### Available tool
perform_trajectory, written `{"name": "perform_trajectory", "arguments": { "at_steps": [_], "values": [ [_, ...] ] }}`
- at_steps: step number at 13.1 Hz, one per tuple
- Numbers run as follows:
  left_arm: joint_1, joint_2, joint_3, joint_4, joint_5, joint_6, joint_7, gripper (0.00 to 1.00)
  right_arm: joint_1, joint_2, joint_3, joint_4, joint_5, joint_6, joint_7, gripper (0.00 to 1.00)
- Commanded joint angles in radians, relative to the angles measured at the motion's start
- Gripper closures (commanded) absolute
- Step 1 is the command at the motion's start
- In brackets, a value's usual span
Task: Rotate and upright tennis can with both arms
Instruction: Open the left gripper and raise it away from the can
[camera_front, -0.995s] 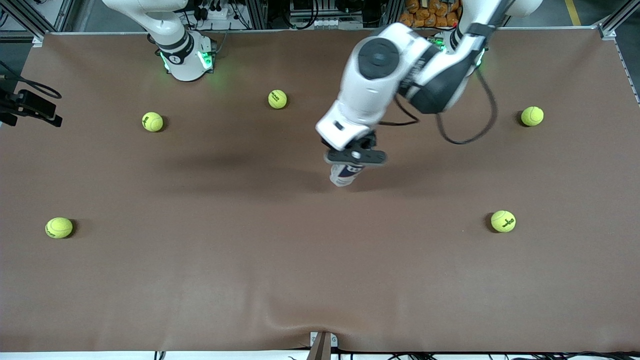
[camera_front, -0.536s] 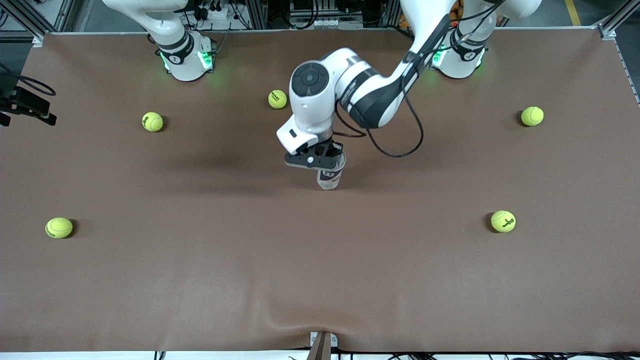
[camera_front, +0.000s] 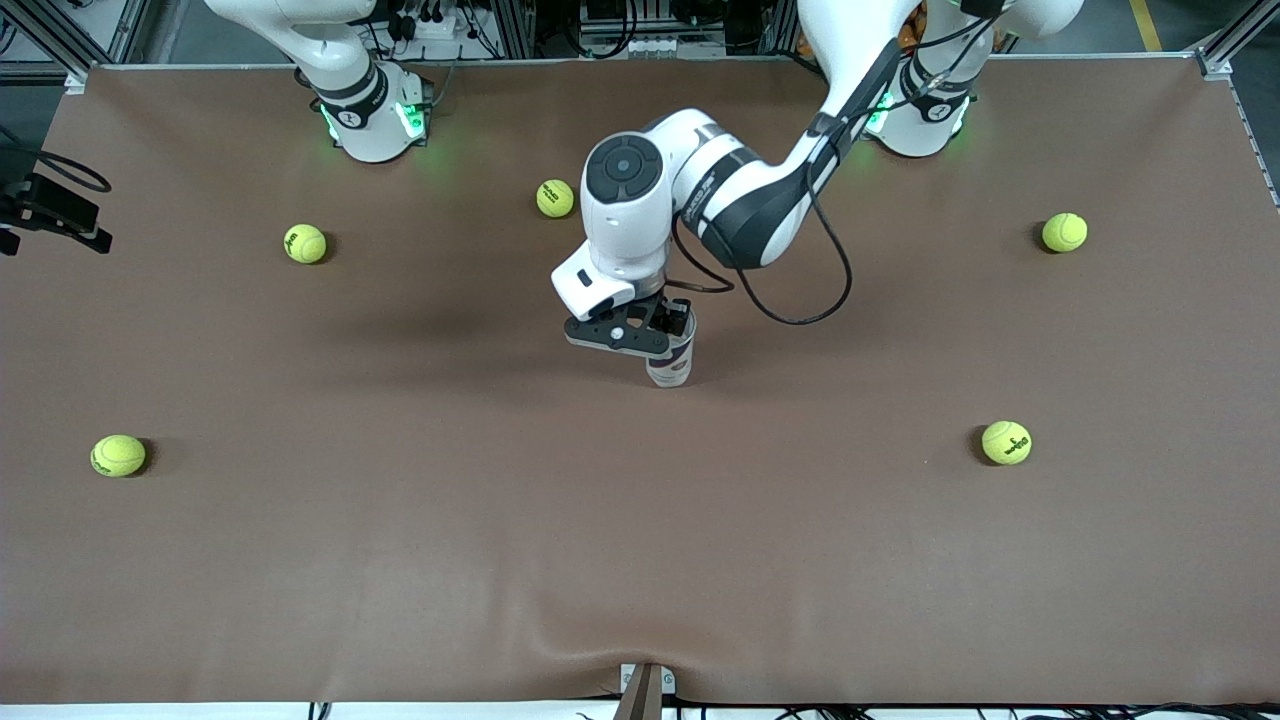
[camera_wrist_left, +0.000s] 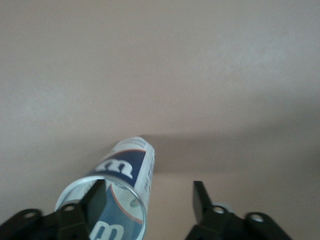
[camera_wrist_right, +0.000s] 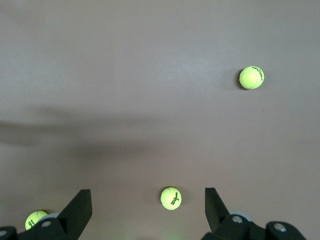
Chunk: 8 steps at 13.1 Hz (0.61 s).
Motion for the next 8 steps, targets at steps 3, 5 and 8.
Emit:
{"name": "perform_trajectory", "arguments": {
  "at_steps": [3,5,8],
  "values": [
    [0.032,-0.264,0.128,-0.026,0.029,-0.209,0.089,0.00,-0.006,-0.012,0.003,0.005,0.012,-0.012,-0.010,0.00],
    [0.116,-0.359,0.159,-0.029,0.029,-0.330,0.199,0.00,-0.006,-0.012,0.001,0.007,0.012,-0.010,-0.010,0.00],
    [0.329,-0.437,0.156,-0.029,0.027,-0.460,0.407,0.00,-0.005,-0.010,0.003,0.007,0.013,-0.013,-0.010,0.00]
  ]
}}
